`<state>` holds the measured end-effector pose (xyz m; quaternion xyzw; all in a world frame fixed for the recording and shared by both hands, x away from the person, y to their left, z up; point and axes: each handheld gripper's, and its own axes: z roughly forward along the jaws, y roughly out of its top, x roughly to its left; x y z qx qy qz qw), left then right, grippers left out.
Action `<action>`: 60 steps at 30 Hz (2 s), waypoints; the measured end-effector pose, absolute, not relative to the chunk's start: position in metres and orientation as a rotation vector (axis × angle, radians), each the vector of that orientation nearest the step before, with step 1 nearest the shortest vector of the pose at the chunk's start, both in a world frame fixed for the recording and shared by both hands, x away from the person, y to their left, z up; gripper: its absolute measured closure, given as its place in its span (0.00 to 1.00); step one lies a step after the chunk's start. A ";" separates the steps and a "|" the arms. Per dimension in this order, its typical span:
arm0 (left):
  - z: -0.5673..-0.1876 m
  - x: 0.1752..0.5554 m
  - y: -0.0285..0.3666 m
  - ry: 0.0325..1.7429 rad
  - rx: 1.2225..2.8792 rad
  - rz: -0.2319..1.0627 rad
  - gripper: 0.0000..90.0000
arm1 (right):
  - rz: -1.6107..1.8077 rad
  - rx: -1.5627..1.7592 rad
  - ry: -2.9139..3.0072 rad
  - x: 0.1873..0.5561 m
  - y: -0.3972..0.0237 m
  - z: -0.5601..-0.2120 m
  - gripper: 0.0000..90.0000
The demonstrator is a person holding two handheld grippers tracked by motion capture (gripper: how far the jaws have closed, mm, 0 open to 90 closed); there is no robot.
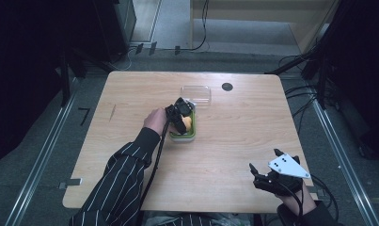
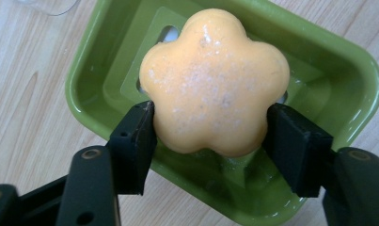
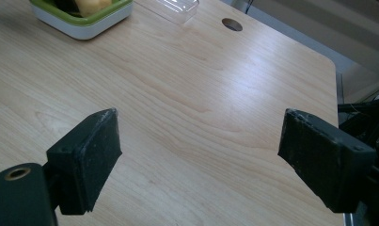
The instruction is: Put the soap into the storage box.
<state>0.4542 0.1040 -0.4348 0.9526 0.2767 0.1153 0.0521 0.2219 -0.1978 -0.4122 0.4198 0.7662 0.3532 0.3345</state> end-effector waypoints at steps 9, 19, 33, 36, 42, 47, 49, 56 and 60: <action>-0.429 0.453 0.105 0.855 2.894 0.341 0.29 | 0.923 1.097 2.000 0.222 -0.198 -0.412 0.15; -0.419 0.448 0.108 0.902 2.889 0.295 0.15 | 0.925 1.096 1.999 0.222 -0.198 -0.412 0.15; -0.413 0.424 0.115 0.972 2.904 0.234 0.00 | 0.928 1.096 1.998 0.222 -0.198 -0.412 0.15; -0.412 0.419 0.117 0.974 2.907 0.237 0.00 | 0.928 1.097 1.998 0.222 -0.198 -0.412 0.15; -0.408 0.407 0.123 0.967 2.899 0.246 0.00 | 0.931 1.096 1.997 0.222 -0.198 -0.412 0.15; -0.405 0.394 0.127 0.949 2.907 0.250 0.00 | 0.932 1.094 1.997 0.222 -0.198 -0.412 0.15; -0.404 0.388 0.130 0.948 2.908 0.256 0.00 | 0.931 1.093 1.999 0.222 -0.198 -0.412 0.15; -0.404 0.370 0.139 0.959 2.915 0.251 0.00 | 0.932 1.091 1.999 0.222 -0.198 -0.412 0.15; -0.406 0.358 0.145 0.967 2.923 0.231 0.00 | 0.933 1.091 1.999 0.221 -0.198 -0.411 0.15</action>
